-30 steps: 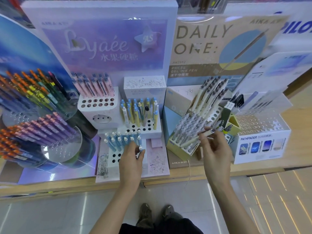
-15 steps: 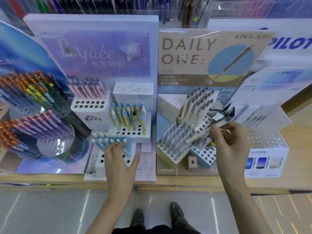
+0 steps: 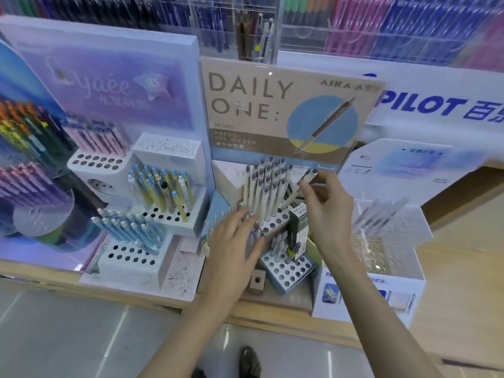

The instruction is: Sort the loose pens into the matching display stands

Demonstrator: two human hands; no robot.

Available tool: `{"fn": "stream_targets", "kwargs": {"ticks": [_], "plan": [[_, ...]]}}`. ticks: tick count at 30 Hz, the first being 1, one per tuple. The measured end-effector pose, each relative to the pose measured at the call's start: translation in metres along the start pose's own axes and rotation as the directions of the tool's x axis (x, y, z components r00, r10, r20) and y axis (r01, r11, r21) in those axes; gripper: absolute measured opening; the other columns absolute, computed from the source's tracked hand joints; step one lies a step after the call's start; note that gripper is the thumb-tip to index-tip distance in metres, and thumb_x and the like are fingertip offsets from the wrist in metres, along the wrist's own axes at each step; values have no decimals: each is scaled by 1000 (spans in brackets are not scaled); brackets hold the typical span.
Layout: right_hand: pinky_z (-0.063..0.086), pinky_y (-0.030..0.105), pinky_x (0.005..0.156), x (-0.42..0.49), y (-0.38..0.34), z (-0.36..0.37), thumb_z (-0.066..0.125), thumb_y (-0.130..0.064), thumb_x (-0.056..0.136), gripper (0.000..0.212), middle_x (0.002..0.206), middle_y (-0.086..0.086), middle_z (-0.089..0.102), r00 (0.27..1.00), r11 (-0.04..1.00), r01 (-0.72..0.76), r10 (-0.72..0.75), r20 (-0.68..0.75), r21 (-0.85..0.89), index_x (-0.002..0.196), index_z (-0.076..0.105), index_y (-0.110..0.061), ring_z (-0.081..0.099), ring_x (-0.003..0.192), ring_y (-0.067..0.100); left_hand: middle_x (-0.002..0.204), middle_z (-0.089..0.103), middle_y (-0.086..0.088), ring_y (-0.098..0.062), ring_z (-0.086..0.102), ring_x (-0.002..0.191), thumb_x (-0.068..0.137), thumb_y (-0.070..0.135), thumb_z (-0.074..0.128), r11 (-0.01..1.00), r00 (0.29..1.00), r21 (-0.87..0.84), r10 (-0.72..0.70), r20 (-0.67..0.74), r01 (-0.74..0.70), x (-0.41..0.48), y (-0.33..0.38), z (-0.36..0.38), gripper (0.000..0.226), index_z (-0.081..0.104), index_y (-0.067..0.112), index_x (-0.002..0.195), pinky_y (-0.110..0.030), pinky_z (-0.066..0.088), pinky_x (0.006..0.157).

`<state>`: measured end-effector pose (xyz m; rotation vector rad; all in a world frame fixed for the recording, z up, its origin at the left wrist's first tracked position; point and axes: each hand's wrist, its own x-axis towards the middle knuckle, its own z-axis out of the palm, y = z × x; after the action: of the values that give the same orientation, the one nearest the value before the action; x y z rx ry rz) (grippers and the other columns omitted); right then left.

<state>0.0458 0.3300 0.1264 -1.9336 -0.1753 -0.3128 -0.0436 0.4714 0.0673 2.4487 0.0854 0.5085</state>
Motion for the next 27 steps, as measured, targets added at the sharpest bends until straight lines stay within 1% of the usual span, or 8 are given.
{"fn": "stream_targets", "kwargs": {"ticks": [3,5,7,11,15,22,24,27], "plan": [[52,29,84,4,9,0,62,-19,92,25,90,-4,64,999,1000,-5,6,33,-5,114,59,-8,64,86,9,138,51,-6,-19,31,132,92,44,36,992,999,125,-26,32,22,-2,0,8,53,56,13,128,-32,17,110],[52,28,84,6,13,-1,62,-19,92,25,89,-8,63,999,1000,7,-7,41,-2,114,59,-8,64,85,7,139,51,-7,-19,30,132,92,43,35,976,998,217,-30,55,17,-3,-1,10,52,55,13,130,-31,11,110],[52,23,79,10,11,-1,62,-17,92,20,86,-8,61,995,998,62,-61,73,-9,110,60,-8,63,80,6,137,53,-7,-22,35,131,91,39,37,955,997,297,-29,74,6,-5,-3,12,49,55,14,129,-35,14,110],[48,21,72,21,9,6,61,-14,92,13,87,-1,61,977,988,138,-126,171,-63,102,59,-6,64,80,16,134,55,-7,-25,43,129,90,32,40,938,998,347,-17,59,-5,-5,-4,15,45,54,14,129,-36,18,110],[51,36,77,21,18,9,61,-16,92,17,92,8,66,952,977,143,-91,294,-161,106,59,-5,64,88,23,132,57,-6,-23,42,128,90,30,42,940,1000,342,-5,17,-1,-5,-6,17,42,55,16,127,-35,19,109],[51,43,73,15,21,13,61,-21,92,16,93,6,70,959,942,160,-78,272,-296,99,61,-7,65,85,24,128,60,-5,-27,51,125,90,27,43,940,1000,341,-1,-19,8,-3,-4,19,37,56,17,123,-35,25,104],[51,43,72,17,21,14,60,-21,91,14,92,5,70,962,938,145,-60,264,-315,97,61,-8,64,85,24,127,60,-5,-27,50,125,89,28,43,943,1000,333,-14,-8,16,-3,-4,18,38,56,17,123,-35,25,104],[52,42,73,12,22,13,61,-21,91,13,94,5,68,948,924,112,10,318,-365,97,59,-10,64,87,24,128,59,-5,-24,46,126,89,30,44,955,998,296,-45,46,29,-3,-2,15,39,56,17,124,-32,24,104]]}}
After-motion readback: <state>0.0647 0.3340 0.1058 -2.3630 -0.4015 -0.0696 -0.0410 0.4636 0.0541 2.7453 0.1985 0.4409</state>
